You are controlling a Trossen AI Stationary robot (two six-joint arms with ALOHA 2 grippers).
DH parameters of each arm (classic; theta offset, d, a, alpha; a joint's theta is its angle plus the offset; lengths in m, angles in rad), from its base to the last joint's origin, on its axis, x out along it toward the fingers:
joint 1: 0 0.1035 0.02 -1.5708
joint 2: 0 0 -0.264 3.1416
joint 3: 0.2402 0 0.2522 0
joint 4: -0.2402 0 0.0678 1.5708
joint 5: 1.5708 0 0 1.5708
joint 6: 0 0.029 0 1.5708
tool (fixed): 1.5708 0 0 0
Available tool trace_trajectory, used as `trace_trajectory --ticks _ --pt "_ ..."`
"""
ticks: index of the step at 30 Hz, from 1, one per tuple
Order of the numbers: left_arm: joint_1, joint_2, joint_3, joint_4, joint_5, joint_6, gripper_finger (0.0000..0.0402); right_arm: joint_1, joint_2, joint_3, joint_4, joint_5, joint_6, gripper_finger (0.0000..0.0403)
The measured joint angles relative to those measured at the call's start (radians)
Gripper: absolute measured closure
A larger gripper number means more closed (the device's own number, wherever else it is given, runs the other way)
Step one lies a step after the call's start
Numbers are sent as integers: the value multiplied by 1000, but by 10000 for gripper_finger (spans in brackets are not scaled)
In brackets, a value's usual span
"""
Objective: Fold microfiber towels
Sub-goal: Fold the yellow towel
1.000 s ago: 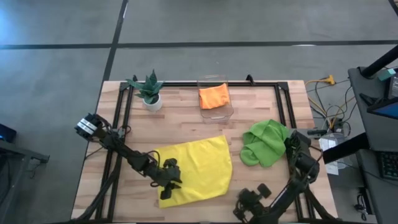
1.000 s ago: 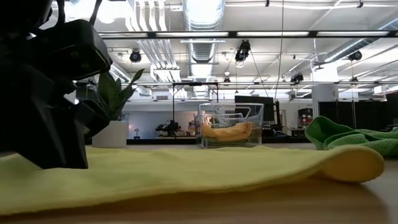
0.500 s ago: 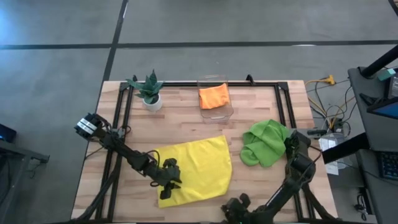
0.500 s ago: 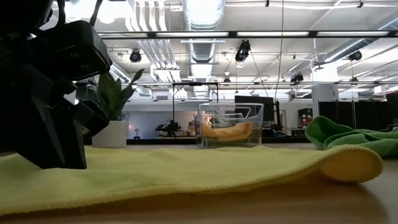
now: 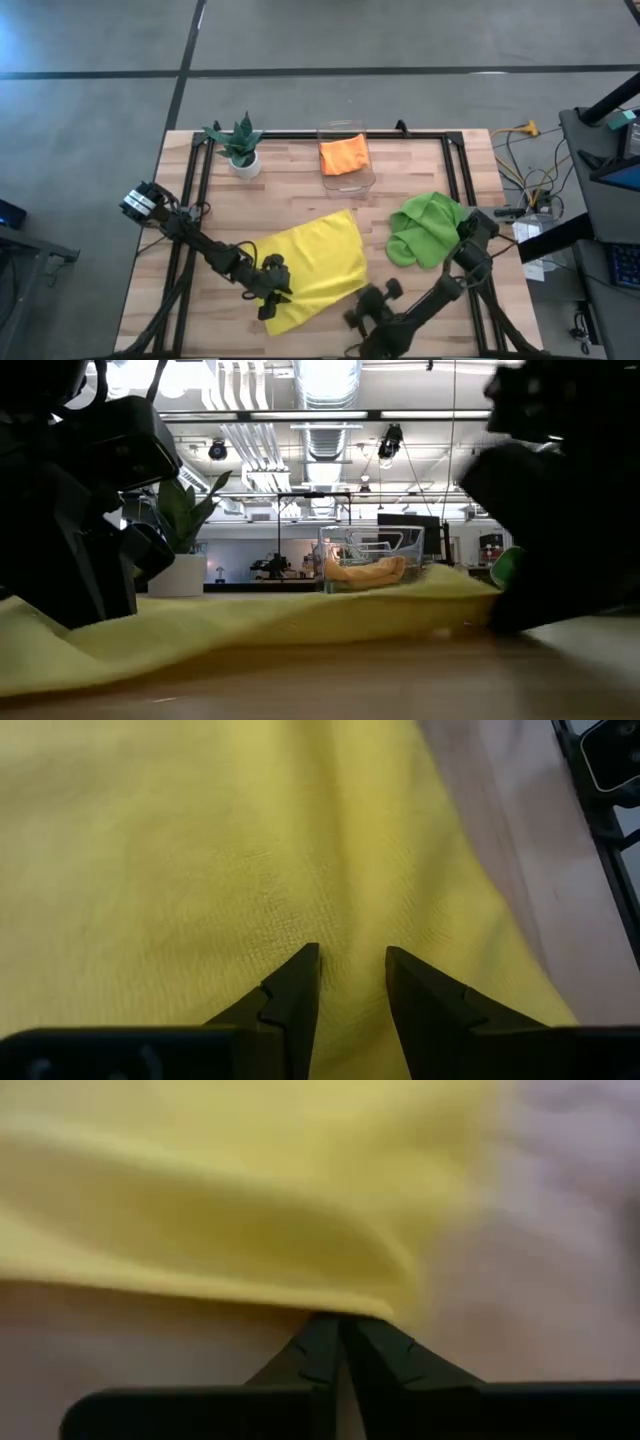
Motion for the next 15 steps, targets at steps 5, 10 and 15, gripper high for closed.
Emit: trace_trajectory --ticks 5,10,15 --pt "0 0 0 -2 9 0 295 30 -13 -8 -298 -200 52 393" --pt "0 0 -1 -2 10 0 295 90 -46 -14 -417 -302 106 394" --pt "0 -30 0 -2 13 3 295 131 -147 -7 -318 -256 141 394"
